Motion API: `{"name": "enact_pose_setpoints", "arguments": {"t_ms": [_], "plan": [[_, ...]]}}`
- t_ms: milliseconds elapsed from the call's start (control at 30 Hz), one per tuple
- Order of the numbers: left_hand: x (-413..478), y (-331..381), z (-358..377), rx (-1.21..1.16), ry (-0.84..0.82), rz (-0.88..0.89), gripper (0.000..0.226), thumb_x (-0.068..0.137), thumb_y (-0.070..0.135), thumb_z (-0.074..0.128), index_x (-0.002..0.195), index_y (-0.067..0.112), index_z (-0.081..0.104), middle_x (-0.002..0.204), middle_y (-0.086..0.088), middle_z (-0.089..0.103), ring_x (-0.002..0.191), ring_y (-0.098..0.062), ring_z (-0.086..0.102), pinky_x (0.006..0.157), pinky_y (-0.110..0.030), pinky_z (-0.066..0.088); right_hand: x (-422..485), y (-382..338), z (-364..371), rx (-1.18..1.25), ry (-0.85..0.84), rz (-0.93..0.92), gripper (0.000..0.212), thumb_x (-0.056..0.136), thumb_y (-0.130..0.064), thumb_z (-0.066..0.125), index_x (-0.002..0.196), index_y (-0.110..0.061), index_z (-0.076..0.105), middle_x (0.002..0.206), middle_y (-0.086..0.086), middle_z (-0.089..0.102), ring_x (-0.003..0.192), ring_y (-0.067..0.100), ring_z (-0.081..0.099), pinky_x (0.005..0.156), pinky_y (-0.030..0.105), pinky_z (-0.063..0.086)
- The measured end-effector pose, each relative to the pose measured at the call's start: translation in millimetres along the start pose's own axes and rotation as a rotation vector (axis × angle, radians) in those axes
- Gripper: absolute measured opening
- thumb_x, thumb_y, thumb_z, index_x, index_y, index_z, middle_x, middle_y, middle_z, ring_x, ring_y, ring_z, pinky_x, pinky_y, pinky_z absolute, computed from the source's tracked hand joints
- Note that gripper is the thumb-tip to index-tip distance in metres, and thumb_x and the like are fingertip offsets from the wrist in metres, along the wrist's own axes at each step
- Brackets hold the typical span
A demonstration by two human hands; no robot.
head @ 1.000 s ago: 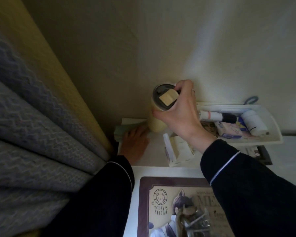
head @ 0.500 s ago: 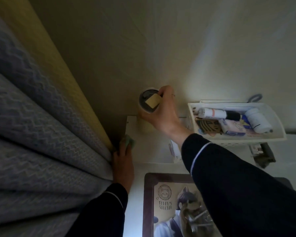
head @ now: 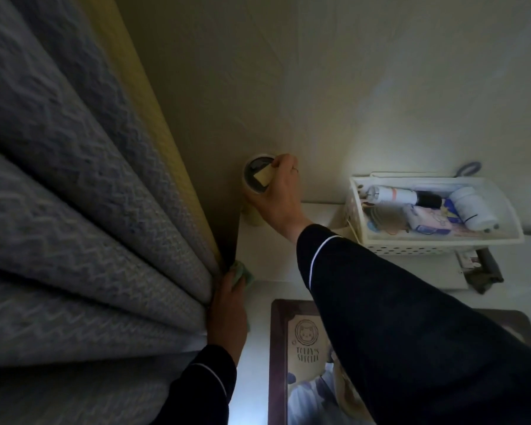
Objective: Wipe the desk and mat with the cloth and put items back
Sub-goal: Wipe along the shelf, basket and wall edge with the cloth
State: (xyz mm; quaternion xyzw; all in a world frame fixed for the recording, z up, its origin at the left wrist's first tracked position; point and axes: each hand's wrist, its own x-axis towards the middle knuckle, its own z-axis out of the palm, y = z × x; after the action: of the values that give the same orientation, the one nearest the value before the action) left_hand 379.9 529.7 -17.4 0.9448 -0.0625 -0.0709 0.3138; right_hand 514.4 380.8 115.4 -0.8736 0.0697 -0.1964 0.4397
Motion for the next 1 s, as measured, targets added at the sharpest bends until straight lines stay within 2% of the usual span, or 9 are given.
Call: {"name": "enact_pose_setpoints", "arguments": {"t_ms": [67, 167, 400, 500, 633, 700, 800, 900, 1000], "plan": [[-2.5, 2.3, -3.3, 0.01, -0.006, -0.05, 0.042, 0.096, 0.005, 0.038, 0.137, 0.015, 0.047, 0.144, -0.009, 0.041, 0.126, -0.033, 0.047, 0.1, -0.045, 0.044, 1.3, 0.4, 2.2, -0.049, 0.021, -0.01, 0.058, 0.07, -0.025, 0.082, 0.11, -0.004, 0.045, 0.111, 0.012, 0.047, 0.095, 0.025, 0.049, 0.079, 0.031, 0.043], [-9.2, 7.8, -5.4, 0.039, -0.004, -0.088, 0.036, 0.096, 0.004, 0.043, 0.128, 0.013, 0.058, 0.139, -0.003, 0.048, 0.12, -0.023, 0.05, 0.101, -0.036, 0.042, 4.7, 2.0, 2.4, -0.073, 0.016, 0.001, 0.061, 0.071, -0.028, 0.081, 0.114, -0.004, 0.045, 0.115, 0.014, 0.046, 0.098, 0.028, 0.05, 0.085, 0.039, 0.046], [-29.1, 19.0, -4.5, -0.046, -0.131, -0.071, 0.028, 0.097, 0.017, 0.042, 0.117, 0.018, 0.061, 0.12, 0.001, 0.054, 0.108, -0.018, 0.056, 0.091, -0.033, 0.045, 5.3, 0.5, -31.3, -0.085, -0.256, 0.153, 0.093, 0.071, -0.032, 0.082, 0.141, -0.004, 0.026, 0.14, 0.014, 0.032, 0.126, 0.028, 0.038, 0.102, 0.03, 0.036], [-28.9, 18.5, 6.5, -0.132, -0.26, -0.048, 0.022, 0.096, 0.011, 0.044, 0.109, 0.009, 0.062, 0.114, -0.007, 0.057, 0.107, -0.022, 0.056, 0.092, -0.027, 0.04, -2.8, 2.1, -80.6, -0.213, -0.291, 0.097, 0.073, 0.078, -0.023, 0.076, 0.137, -0.009, 0.036, 0.135, 0.011, 0.044, 0.121, 0.023, 0.045, 0.089, 0.021, 0.034], [-30.7, 20.5, 20.3, -0.176, -0.408, -0.04, 0.024, 0.095, 0.015, 0.048, 0.114, 0.011, 0.064, 0.116, -0.007, 0.059, 0.109, -0.022, 0.056, 0.093, -0.025, 0.04, -38.8, 8.9, -151.5, -0.396, -0.177, -0.021, 0.016, 0.089, -0.019, 0.061, 0.103, -0.012, 0.06, 0.083, 0.0, 0.063, 0.076, 0.018, 0.061, 0.057, 0.009, 0.033], [-34.1, 24.9, 25.1, -0.155, -0.489, -0.048, 0.027, 0.095, 0.022, 0.049, 0.117, 0.017, 0.064, 0.119, -0.004, 0.06, 0.11, -0.02, 0.056, 0.091, -0.02, 0.038, -63.2, 17.0, -164.5, -0.537, -0.221, -0.017, 0.024, 0.093, -0.034, 0.053, 0.098, -0.011, 0.059, 0.066, -0.004, 0.058, 0.057, 0.017, 0.059, 0.053, 0.016, 0.044], [-41.1, 31.6, 30.8, -0.147, -0.571, -0.06, 0.034, 0.087, 0.036, 0.044, 0.113, 0.025, 0.064, 0.122, -0.001, 0.06, 0.099, -0.013, 0.058, 0.079, -0.013, 0.038, -91.7, 33.9, -161.6, -0.687, -0.374, 0.119, 0.047, 0.094, -0.05, 0.046, 0.109, -0.006, 0.051, 0.081, 0.004, 0.061, 0.065, 0.021, 0.06, 0.054, 0.031, 0.049], [-44.7, 36.0, 32.9, -0.104, -0.623, -0.011, 0.034, 0.089, 0.027, 0.043, 0.116, 0.02, 0.063, 0.115, -0.001, 0.059, 0.102, -0.021, 0.059, 0.09, -0.027, 0.046, -107.6, 46.9, -147.7, -0.736, -0.375, 0.177, 0.043, 0.094, -0.044, 0.05, 0.112, -0.006, 0.043, 0.084, 0.007, 0.058, 0.069, 0.025, 0.057, 0.052, 0.029, 0.039], [-41.4, 46.2, 26.7, -0.194, -0.508, 0.031, 0.033, 0.084, 0.028, 0.05, 0.111, 0.018, 0.066, 0.109, 0.001, 0.059, 0.1, -0.018, 0.058, 0.093, -0.031, 0.045, -116.8, 50.4, -133.1, -0.772, -0.284, 0.187, 0.036, 0.096, -0.035, 0.048, 0.114, -0.004, 0.042, 0.084, 0.01, 0.064, 0.066, 0.027, 0.062, 0.051, 0.034, 0.049]]}}
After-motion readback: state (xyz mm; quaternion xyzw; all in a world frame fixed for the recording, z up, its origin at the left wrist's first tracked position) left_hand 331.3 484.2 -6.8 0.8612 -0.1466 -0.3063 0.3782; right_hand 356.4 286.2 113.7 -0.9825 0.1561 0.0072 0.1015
